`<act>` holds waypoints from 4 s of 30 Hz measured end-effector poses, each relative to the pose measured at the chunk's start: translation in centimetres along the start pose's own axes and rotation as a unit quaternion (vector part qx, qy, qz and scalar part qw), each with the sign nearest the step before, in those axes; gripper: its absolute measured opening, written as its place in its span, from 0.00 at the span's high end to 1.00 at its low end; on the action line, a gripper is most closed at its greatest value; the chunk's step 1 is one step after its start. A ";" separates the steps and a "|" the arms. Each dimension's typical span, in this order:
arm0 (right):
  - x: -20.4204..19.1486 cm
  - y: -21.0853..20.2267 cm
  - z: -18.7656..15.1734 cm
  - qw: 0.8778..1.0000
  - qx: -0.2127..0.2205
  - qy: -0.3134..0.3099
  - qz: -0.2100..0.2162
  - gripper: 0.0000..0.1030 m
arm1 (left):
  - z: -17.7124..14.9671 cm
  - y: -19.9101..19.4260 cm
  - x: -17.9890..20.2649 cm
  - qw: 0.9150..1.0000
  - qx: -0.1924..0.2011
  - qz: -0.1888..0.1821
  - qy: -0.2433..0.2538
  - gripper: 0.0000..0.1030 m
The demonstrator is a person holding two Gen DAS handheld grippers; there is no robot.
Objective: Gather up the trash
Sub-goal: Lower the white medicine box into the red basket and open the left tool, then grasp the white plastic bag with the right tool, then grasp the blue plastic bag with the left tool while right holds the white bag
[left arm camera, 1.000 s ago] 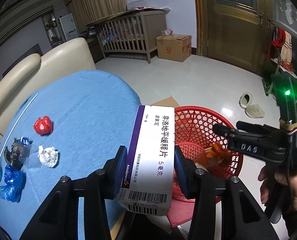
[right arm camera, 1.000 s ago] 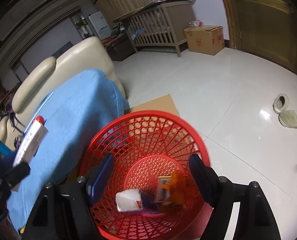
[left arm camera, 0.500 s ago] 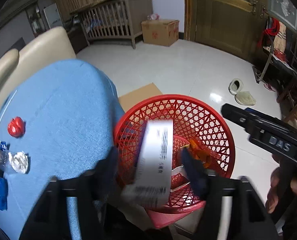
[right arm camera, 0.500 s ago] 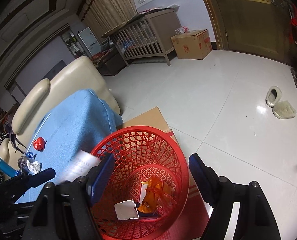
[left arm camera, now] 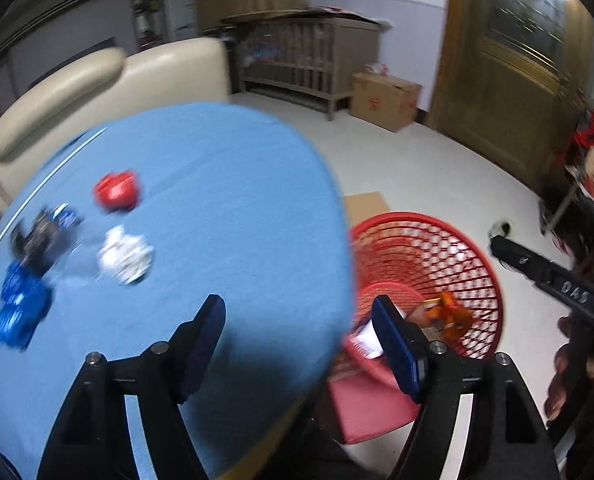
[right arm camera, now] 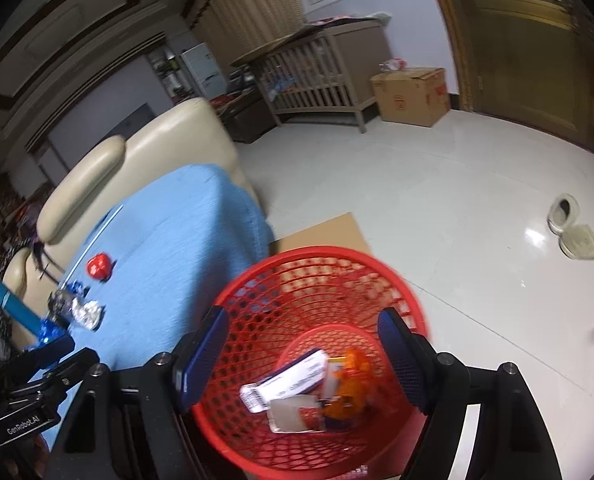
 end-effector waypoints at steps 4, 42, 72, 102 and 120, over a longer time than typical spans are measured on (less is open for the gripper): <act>-3.6 0.4 -0.6 0.999 -0.009 -0.035 0.011 0.23 | -2.3 -0.8 -4.7 0.999 0.003 0.024 -0.044 0.26; -35.3 16.9 -4.2 0.944 -0.137 -0.284 0.094 0.27 | -10.5 -3.6 -27.5 0.957 0.035 0.089 -0.273 0.25; -33.3 15.0 -4.8 0.945 -0.142 -0.264 0.129 0.59 | -1.1 4.5 -30.7 0.976 -0.031 0.084 -0.197 0.29; -29.7 5.5 -6.8 0.956 -0.090 -0.230 0.162 0.59 | -9.5 -7.1 -21.8 0.969 0.046 0.097 -0.223 0.49; -19.6 -0.7 -3.1 0.977 -0.020 -0.153 0.146 0.59 | -6.1 -8.1 -13.7 0.985 0.065 0.079 -0.137 0.49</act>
Point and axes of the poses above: each gripper's, at about its wrist camera, not at the fingertips, and y roughly the way its jaws point, x to its right, z to its top, the point moved 8 cm from there along y, roughly the way its jaws point, and after that the axes turned 8 degrees about -x, right-handed, at the moved point
